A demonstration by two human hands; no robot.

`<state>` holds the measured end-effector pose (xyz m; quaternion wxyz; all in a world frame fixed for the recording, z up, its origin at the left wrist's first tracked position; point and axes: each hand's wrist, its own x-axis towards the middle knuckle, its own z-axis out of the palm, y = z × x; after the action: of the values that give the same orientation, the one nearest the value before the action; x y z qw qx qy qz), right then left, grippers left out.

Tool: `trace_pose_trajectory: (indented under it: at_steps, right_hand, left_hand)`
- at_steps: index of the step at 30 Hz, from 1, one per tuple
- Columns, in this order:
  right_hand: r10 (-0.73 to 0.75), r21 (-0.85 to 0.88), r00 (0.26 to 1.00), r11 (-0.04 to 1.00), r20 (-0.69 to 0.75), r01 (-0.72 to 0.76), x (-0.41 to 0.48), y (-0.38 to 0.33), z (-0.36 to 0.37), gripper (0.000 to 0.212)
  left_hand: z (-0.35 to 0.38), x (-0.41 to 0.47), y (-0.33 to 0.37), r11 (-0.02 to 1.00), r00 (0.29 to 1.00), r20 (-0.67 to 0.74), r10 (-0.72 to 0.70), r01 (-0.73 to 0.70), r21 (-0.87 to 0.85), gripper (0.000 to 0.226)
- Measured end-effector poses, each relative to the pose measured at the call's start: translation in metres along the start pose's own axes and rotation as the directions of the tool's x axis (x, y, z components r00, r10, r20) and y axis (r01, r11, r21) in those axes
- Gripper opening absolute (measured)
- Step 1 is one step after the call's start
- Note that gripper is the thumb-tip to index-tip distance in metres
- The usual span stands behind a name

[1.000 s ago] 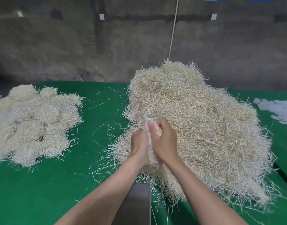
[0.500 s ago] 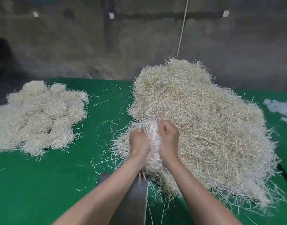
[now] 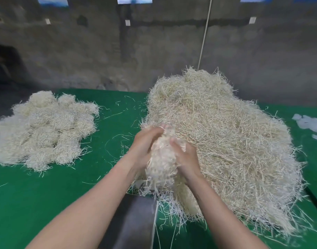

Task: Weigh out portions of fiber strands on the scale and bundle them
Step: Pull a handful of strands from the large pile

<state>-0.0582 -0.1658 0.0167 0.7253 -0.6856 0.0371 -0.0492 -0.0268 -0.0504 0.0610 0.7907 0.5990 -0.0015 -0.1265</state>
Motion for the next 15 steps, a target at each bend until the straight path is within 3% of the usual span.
trace_pose_trajectory:
  at_steps: [2,3,5,7,8,10,11,13,15]
  right_hand:
    - [0.071,0.194,0.985,0.98,-0.157,-0.04,0.01,-0.005,-0.01,0.043]
    - [0.066,0.194,0.975,0.981,-0.211,-0.025,0.013,-0.006,-0.012,0.039]
    - [-0.018,-0.052,0.969,0.999,-0.246,0.005,0.008,0.001,-0.006,0.039]
    - [-0.196,-0.337,0.962,0.933,-0.19,0.124,-0.011,0.018,0.01,0.036]
    - [-0.269,-0.414,0.951,0.891,-0.15,0.187,-0.021,0.025,0.019,0.024]
    - [-0.363,-0.481,0.928,0.831,-0.087,0.279,-0.027,0.033,0.03,0.014]
    - [-0.372,-0.488,0.924,0.824,-0.084,0.288,-0.023,0.034,0.029,0.019]
    - [-0.346,-0.501,0.933,0.827,-0.097,0.255,-0.015,0.029,0.019,0.042]
    - [-0.251,-0.442,0.966,0.875,-0.068,0.196,-0.014,0.023,0.011,0.045]
  left_hand:
    - [-0.009,-0.006,-0.014,0.996,0.999,0.023,-0.042,0.044,-0.078,0.023]
    - [-0.011,-0.01,-0.023,0.987,0.994,0.055,-0.099,0.105,-0.124,0.03]
    - [-0.006,-0.018,-0.039,0.928,0.958,0.154,-0.244,0.276,-0.251,0.06]
    - [0.004,-0.016,-0.038,0.899,0.96,0.027,-0.28,0.271,-0.345,0.071]
    - [0.008,-0.013,-0.034,0.914,0.96,-0.101,-0.262,0.213,-0.346,0.065]
    - [0.016,-0.01,-0.03,0.957,0.916,-0.347,-0.2,0.107,-0.27,0.046]
    - [0.019,-0.011,-0.032,0.974,0.897,-0.409,-0.169,0.088,-0.21,0.044]
    - [0.023,-0.012,-0.036,0.996,0.905,-0.417,-0.083,0.067,-0.053,0.042]
    - [0.019,-0.012,-0.035,0.993,0.916,-0.401,0.03,0.02,0.119,0.039]
